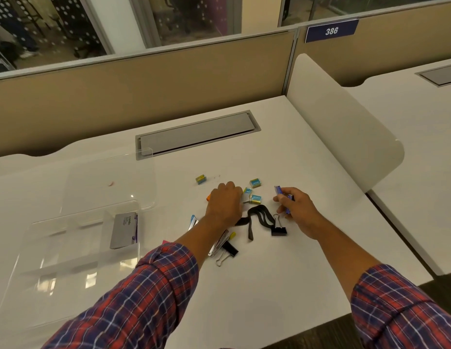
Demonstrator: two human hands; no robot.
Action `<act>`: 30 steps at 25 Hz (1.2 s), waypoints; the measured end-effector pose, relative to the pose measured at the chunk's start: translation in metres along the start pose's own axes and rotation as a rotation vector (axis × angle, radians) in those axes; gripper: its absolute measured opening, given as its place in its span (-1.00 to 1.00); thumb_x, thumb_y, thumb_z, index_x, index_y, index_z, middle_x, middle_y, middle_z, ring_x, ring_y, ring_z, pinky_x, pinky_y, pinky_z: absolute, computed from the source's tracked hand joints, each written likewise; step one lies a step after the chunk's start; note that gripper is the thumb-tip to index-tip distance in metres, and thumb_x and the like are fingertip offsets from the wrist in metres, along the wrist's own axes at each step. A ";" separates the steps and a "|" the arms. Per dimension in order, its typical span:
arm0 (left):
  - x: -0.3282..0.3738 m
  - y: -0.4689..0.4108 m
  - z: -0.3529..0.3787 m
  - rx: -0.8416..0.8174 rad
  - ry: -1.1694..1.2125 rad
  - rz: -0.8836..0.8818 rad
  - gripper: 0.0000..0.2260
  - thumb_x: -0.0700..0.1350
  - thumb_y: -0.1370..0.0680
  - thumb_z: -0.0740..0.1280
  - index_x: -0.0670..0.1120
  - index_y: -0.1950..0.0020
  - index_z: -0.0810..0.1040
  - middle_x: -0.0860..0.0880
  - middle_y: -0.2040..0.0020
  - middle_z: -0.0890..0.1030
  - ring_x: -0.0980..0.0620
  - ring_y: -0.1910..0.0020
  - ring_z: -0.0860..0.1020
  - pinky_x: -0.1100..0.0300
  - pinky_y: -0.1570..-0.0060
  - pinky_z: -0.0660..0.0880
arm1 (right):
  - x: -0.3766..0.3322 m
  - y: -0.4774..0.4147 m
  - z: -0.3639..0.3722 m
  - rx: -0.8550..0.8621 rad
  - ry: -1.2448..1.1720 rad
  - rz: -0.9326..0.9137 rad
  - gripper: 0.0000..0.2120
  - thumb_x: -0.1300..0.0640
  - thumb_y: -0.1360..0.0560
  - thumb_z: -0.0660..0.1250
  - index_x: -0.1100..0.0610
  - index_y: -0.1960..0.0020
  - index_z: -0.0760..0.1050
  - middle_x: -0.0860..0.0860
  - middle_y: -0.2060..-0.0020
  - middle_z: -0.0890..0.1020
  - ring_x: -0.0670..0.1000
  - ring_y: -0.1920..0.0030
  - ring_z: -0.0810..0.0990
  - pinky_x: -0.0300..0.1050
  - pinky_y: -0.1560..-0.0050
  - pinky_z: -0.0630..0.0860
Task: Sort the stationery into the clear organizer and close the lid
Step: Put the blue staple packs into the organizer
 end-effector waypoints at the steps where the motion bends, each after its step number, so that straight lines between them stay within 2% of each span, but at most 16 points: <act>1: -0.003 0.001 -0.006 0.041 0.118 -0.028 -0.77 -0.02 -0.61 0.34 -0.06 -0.22 0.56 -0.06 -0.12 0.58 -0.07 -0.08 0.49 0.05 -0.06 0.45 | -0.003 0.000 0.002 -0.005 -0.077 0.026 -0.78 0.11 -0.65 0.27 0.08 -0.28 0.50 0.08 -0.05 0.69 0.00 0.19 0.67 -0.12 0.21 0.57; 3: -0.017 0.004 -0.019 0.100 0.429 -0.129 -0.77 -0.01 -0.62 0.33 -0.06 -0.23 0.57 0.00 -0.07 0.60 0.01 -0.03 0.52 0.11 -0.03 0.48 | -0.011 0.001 0.007 -0.021 -0.247 0.057 -0.76 0.15 -0.65 0.23 0.12 -0.30 0.50 0.16 -0.05 0.69 0.08 0.17 0.66 -0.04 0.17 0.56; 5: -0.033 0.010 -0.023 0.119 0.796 -0.311 -0.77 -0.05 -0.63 0.29 -0.03 -0.27 0.56 0.03 -0.03 0.62 0.10 0.09 0.54 0.21 0.09 0.46 | -0.023 0.003 0.015 -0.052 -0.436 0.061 -0.73 0.17 -0.65 0.18 0.16 -0.31 0.49 0.22 -0.01 0.68 0.12 0.17 0.65 -0.02 0.19 0.57; 8: -0.053 0.035 -0.011 0.044 1.546 -0.713 -0.77 -0.18 -0.60 0.22 -0.10 -0.15 0.63 -0.15 0.02 0.68 0.00 0.28 0.56 0.15 0.26 0.48 | -0.041 0.010 0.037 -0.107 -0.613 0.089 -0.70 0.10 -0.63 0.24 0.19 -0.31 0.52 0.25 -0.02 0.68 0.16 0.14 0.67 -0.01 0.18 0.63; 10: -0.060 0.058 -0.012 0.018 1.876 -0.738 -0.78 -0.16 -0.60 0.24 -0.13 -0.11 0.67 -0.23 0.12 0.68 -0.15 0.23 0.68 0.05 0.22 0.62 | -0.053 0.015 0.058 -0.139 -0.570 0.088 -0.68 0.02 -0.62 0.30 0.20 -0.25 0.55 0.23 -0.05 0.69 0.20 0.07 0.70 0.02 0.12 0.66; 13: -0.085 0.088 -0.020 0.047 2.086 -0.685 -0.75 -0.16 -0.59 0.28 -0.25 -0.18 0.61 -0.31 0.05 0.67 -0.34 0.00 0.70 -0.11 0.03 0.67 | -0.071 0.024 0.103 -0.207 -0.421 0.059 -0.69 0.01 -0.62 0.30 0.22 -0.22 0.55 0.21 -0.04 0.70 0.21 0.02 0.72 0.03 0.09 0.63; 16: -0.116 0.113 -0.032 0.059 2.085 -0.695 -0.67 -0.13 -0.58 0.30 -0.25 -0.28 0.59 -0.33 -0.11 0.65 -0.33 -0.03 0.69 -0.10 0.02 0.65 | -0.086 0.037 0.153 -0.274 -0.317 0.039 -0.72 0.00 -0.63 0.29 0.15 -0.23 0.55 0.24 -0.03 0.69 0.18 0.09 0.72 0.01 0.12 0.65; 18: -0.143 0.133 -0.041 0.068 2.031 -0.685 -0.66 -0.09 -0.58 0.31 -0.19 -0.31 0.59 -0.28 -0.14 0.62 -0.26 -0.04 0.66 -0.08 0.03 0.64 | -0.092 0.048 0.192 -0.332 -0.192 0.044 -0.76 0.01 -0.64 0.29 0.07 -0.24 0.55 0.24 -0.05 0.66 0.17 0.09 0.72 -0.01 0.13 0.64; 20: -0.172 0.154 -0.046 0.084 1.948 -0.703 -0.68 -0.12 -0.60 0.26 -0.15 -0.32 0.57 -0.24 -0.14 0.58 -0.20 -0.03 0.60 -0.05 0.05 0.62 | -0.094 0.058 0.231 -0.384 -0.100 0.043 -0.80 0.12 -0.62 0.33 0.07 -0.23 0.55 0.24 -0.07 0.63 0.16 0.11 0.72 -0.03 0.14 0.65; 22: -0.209 0.175 -0.055 0.119 1.705 -0.742 -0.73 -0.19 -0.64 0.18 -0.13 -0.29 0.53 -0.21 -0.12 0.59 -0.15 0.01 0.59 -0.03 0.07 0.65 | -0.099 0.068 0.270 -0.425 0.000 0.004 -0.79 0.23 -0.59 0.36 0.10 -0.22 0.54 0.25 -0.07 0.61 0.15 0.13 0.72 -0.02 0.12 0.68; 24: -0.245 0.196 -0.067 0.163 1.455 -0.766 -0.78 -0.23 -0.65 0.15 -0.11 -0.20 0.55 -0.19 -0.07 0.62 -0.12 0.05 0.62 -0.06 0.02 0.68 | -0.104 0.077 0.308 -0.453 0.120 -0.065 -0.75 0.25 -0.58 0.38 0.11 -0.24 0.51 0.22 -0.05 0.61 0.17 0.11 0.73 0.03 0.08 0.70; 25: -0.265 0.207 -0.073 0.188 1.374 -0.779 -0.81 -0.25 -0.65 0.18 -0.10 -0.17 0.55 -0.17 -0.06 0.63 -0.10 0.04 0.64 -0.06 -0.02 0.69 | -0.107 0.081 0.328 -0.460 0.184 -0.106 -0.73 0.23 -0.57 0.40 0.10 -0.25 0.49 0.17 -0.04 0.61 0.17 0.11 0.73 0.03 0.06 0.70; 27: -0.304 0.230 -0.082 0.234 1.268 -0.802 -0.80 -0.27 -0.63 0.29 -0.08 -0.23 0.53 -0.13 -0.09 0.63 -0.14 -0.03 0.67 -0.06 -0.08 0.68 | -0.113 0.088 0.367 -0.459 0.360 -0.205 -0.70 0.14 -0.53 0.45 0.05 -0.23 0.47 0.05 -0.01 0.60 0.14 0.08 0.70 -0.01 0.04 0.69; 30: -0.355 0.261 -0.094 0.329 1.284 -0.818 -0.76 -0.23 -0.58 0.42 -0.06 -0.22 0.56 -0.11 -0.04 0.66 -0.11 0.07 0.72 0.08 0.08 0.69 | -0.122 0.099 0.431 -0.475 0.661 -0.415 -0.67 0.05 -0.49 0.49 0.00 -0.19 0.47 -0.05 -0.01 0.56 0.03 0.02 0.59 -0.16 0.03 0.57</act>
Point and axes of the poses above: each hand's wrist, its own y-axis away from the middle knuckle, its own z-axis out of the palm, x = y × z, the point moved 8 cm from there along -y, towards the middle knuckle
